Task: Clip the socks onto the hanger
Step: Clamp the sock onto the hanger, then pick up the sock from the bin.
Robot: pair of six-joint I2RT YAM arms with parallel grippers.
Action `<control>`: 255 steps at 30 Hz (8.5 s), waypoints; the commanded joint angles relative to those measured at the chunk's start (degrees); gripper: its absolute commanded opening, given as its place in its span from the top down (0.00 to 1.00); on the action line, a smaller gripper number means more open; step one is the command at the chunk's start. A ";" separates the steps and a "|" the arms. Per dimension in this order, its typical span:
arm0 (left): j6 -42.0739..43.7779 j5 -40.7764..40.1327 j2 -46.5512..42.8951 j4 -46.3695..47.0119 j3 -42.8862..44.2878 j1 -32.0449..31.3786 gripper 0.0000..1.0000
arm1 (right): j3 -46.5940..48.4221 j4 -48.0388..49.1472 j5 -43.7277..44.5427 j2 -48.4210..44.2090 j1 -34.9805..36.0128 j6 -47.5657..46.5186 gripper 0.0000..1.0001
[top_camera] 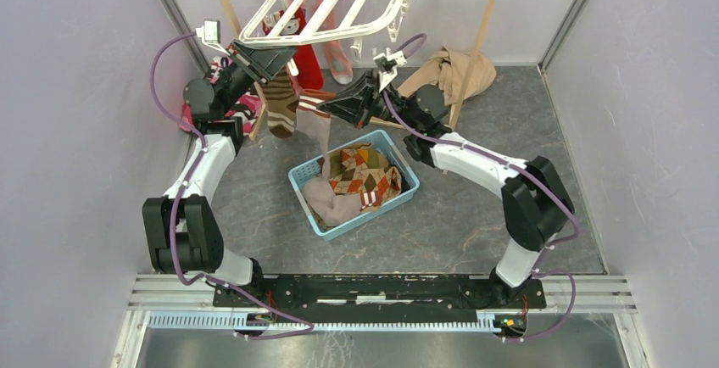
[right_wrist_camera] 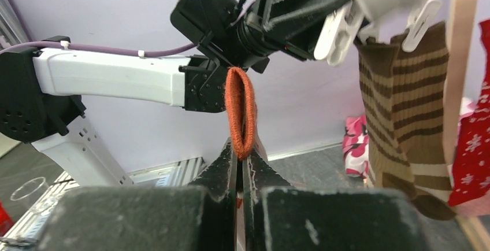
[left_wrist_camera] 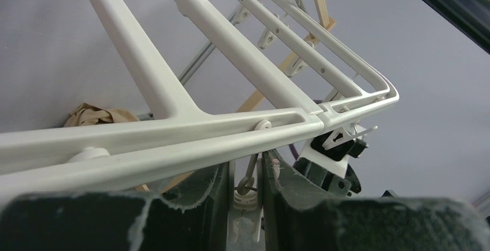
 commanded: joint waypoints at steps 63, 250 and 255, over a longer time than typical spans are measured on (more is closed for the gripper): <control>-0.96 4.71 1.40 5.09 3.04 0.52 0.78 | 17.29 4.08 1.99 15.04 1.26 14.52 1.00; 48.60 -36.57 -35.51 -66.93 -22.90 -40.21 0.97 | -43.61 -28.22 16.60 -35.73 1.03 -28.31 0.16; 49.29 -33.65 -37.04 -64.76 -22.84 -40.10 0.97 | -43.35 -24.13 18.47 -32.65 1.39 -21.64 0.14</control>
